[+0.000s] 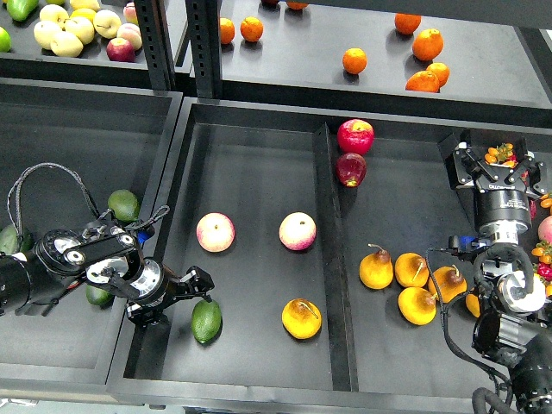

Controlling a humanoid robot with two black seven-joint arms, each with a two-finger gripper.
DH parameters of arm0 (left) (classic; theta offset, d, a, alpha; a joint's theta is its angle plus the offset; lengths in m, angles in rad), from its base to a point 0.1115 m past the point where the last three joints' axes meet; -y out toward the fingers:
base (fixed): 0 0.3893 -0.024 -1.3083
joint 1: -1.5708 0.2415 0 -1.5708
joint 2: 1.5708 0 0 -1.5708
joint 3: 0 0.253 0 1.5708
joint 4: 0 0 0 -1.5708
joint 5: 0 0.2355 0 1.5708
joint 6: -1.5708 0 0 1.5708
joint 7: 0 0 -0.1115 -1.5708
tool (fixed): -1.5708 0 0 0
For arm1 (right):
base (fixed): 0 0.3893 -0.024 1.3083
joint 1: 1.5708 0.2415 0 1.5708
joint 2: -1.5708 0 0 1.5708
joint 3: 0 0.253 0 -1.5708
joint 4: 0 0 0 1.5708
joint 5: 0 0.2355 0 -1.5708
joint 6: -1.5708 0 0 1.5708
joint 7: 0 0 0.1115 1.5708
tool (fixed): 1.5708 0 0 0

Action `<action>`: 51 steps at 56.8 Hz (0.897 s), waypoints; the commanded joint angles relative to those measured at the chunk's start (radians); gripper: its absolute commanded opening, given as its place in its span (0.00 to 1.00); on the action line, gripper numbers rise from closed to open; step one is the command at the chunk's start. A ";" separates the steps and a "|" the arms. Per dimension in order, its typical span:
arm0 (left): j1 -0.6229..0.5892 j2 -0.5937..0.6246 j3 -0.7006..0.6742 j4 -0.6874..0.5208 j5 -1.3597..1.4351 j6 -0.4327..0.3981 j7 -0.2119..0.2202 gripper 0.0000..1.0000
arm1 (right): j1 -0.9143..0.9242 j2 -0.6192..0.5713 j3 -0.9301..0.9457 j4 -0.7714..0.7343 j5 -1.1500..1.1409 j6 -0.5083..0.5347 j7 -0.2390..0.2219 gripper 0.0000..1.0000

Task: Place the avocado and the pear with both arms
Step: 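Lower the left gripper and close it around the green avocado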

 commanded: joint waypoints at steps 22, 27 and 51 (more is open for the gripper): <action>0.009 -0.056 -0.002 0.061 -0.001 0.000 0.000 0.99 | 0.000 0.000 0.000 -0.001 0.000 0.002 0.000 1.00; 0.010 -0.058 0.000 0.063 0.001 0.000 0.000 0.99 | 0.000 0.000 0.000 -0.001 0.000 0.002 0.000 1.00; 0.044 -0.088 0.000 0.084 0.002 0.000 0.000 0.99 | 0.000 0.000 0.001 0.001 0.000 0.000 0.000 1.00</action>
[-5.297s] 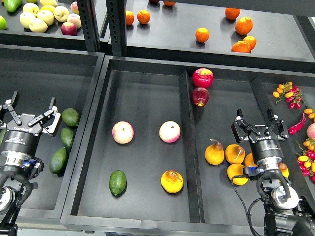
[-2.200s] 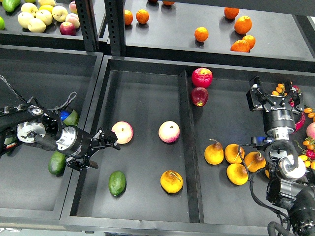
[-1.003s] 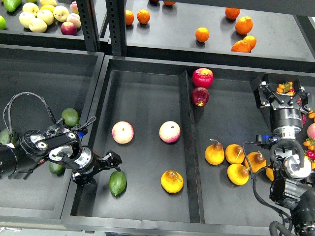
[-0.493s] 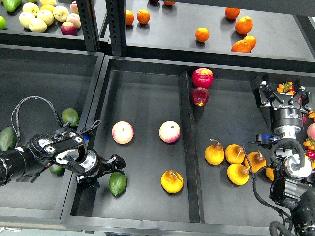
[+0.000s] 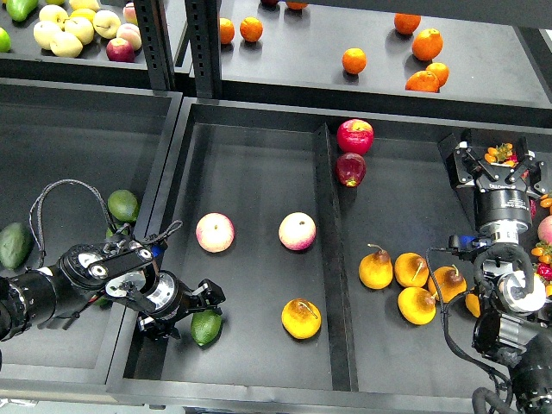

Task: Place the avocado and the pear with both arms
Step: 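Lower the left gripper and close it around the green avocado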

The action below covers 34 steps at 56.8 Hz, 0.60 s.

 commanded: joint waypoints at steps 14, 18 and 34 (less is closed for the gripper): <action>0.020 -0.023 0.000 0.024 0.002 0.000 0.000 0.96 | 0.000 0.000 0.000 0.001 0.000 0.000 0.000 1.00; 0.020 -0.023 -0.002 0.025 0.000 0.000 0.000 0.90 | 0.000 0.000 0.000 -0.001 0.000 0.000 0.000 1.00; 0.027 -0.023 -0.028 0.047 -0.001 0.000 0.000 0.68 | 0.000 0.000 0.002 -0.001 0.000 0.000 0.002 1.00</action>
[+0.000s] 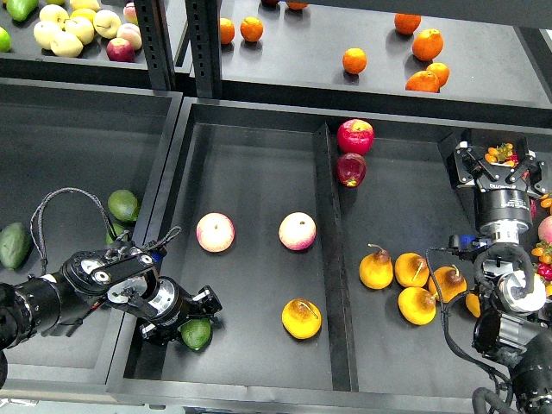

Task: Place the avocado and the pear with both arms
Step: 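Lower the left gripper and close it around the green avocado, then carry the avocado with the left gripper into the avocado bin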

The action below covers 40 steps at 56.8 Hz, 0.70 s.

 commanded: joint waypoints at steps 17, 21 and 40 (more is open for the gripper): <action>0.017 0.000 -0.043 0.028 0.000 0.000 0.000 0.51 | -0.002 0.000 0.008 -0.001 0.000 0.000 0.001 1.00; 0.017 -0.002 -0.055 0.037 0.000 0.000 0.000 0.49 | -0.002 0.000 0.006 -0.001 0.000 0.000 0.001 1.00; -0.077 0.014 -0.051 0.035 -0.011 0.000 0.000 0.46 | -0.009 0.000 0.008 -0.002 0.000 0.002 0.001 1.00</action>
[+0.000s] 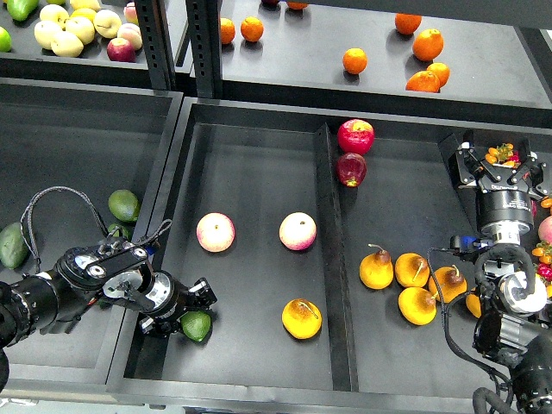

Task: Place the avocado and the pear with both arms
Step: 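Carry the avocado with the left gripper into the avocado bin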

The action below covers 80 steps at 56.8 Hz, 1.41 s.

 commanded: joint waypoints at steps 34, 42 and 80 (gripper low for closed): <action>-0.130 0.280 -0.055 0.044 -0.036 0.000 0.000 0.48 | -0.008 0.000 0.002 0.003 0.003 0.008 0.000 1.00; -0.118 0.304 -0.064 0.047 -0.036 0.000 0.000 0.49 | -0.008 0.000 0.002 0.013 0.009 0.008 -0.002 1.00; -0.027 0.294 -0.087 0.172 -0.031 0.000 0.000 0.53 | -0.063 0.000 0.002 0.083 0.055 0.006 -0.002 1.00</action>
